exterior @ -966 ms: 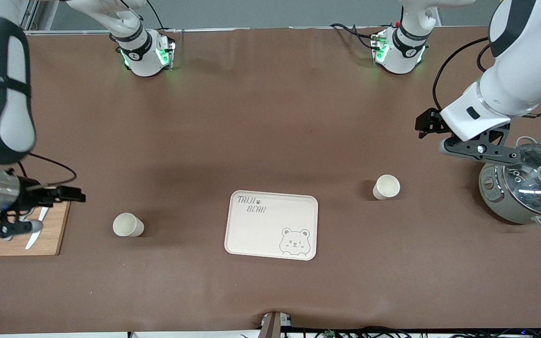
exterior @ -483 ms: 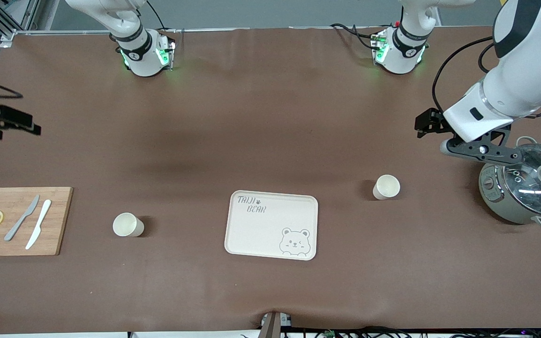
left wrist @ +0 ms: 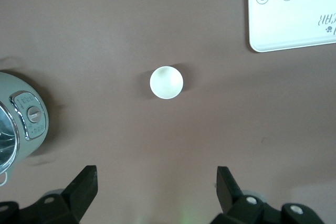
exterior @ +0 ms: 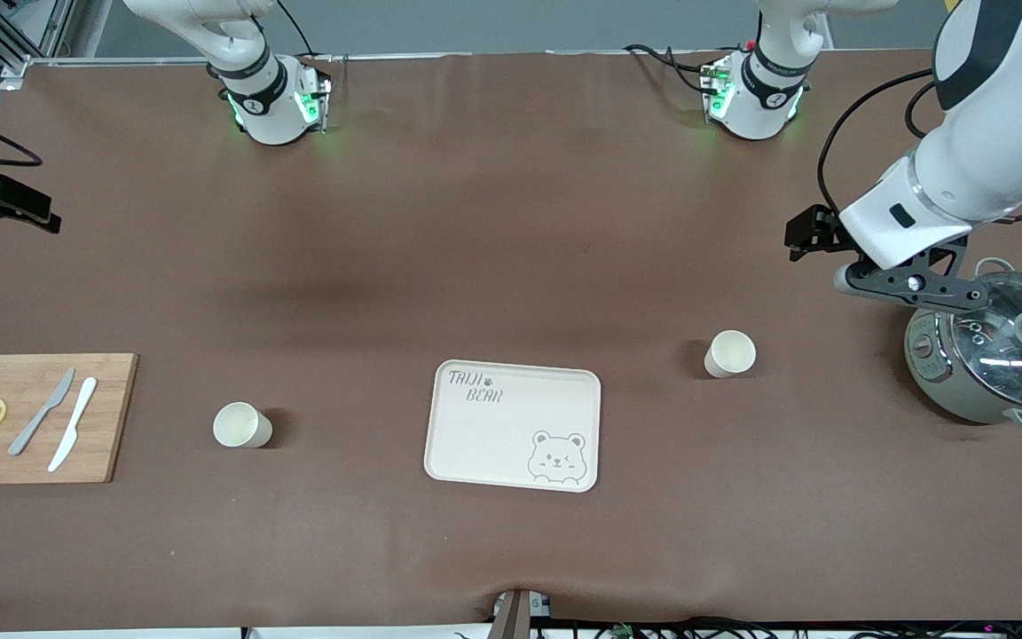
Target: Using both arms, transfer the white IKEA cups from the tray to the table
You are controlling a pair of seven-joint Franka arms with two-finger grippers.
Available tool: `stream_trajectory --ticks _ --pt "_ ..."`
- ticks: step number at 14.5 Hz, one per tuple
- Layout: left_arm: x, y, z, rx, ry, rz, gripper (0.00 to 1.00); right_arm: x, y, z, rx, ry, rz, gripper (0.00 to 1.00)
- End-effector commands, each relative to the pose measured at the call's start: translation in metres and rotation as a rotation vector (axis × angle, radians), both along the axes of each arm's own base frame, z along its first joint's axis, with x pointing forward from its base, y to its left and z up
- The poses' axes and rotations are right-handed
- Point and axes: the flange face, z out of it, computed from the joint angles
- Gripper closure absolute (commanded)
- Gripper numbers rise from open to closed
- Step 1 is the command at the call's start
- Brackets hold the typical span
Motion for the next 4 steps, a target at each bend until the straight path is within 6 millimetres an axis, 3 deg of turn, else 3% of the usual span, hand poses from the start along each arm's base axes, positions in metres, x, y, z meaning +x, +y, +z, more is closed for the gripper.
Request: stream_trajectory --ticks 1,4 --pt "-0.003 0.002 0.006 -0.010 0.002 0.007 0.00 -0.005 0.004 0.000 -0.022 -0.004 -0.009 0.00" --pt "-0.002 0.002 0.005 -0.008 0.003 0.007 0.00 -0.007 -0.011 0.000 -0.016 -0.004 -0.026 0.00"
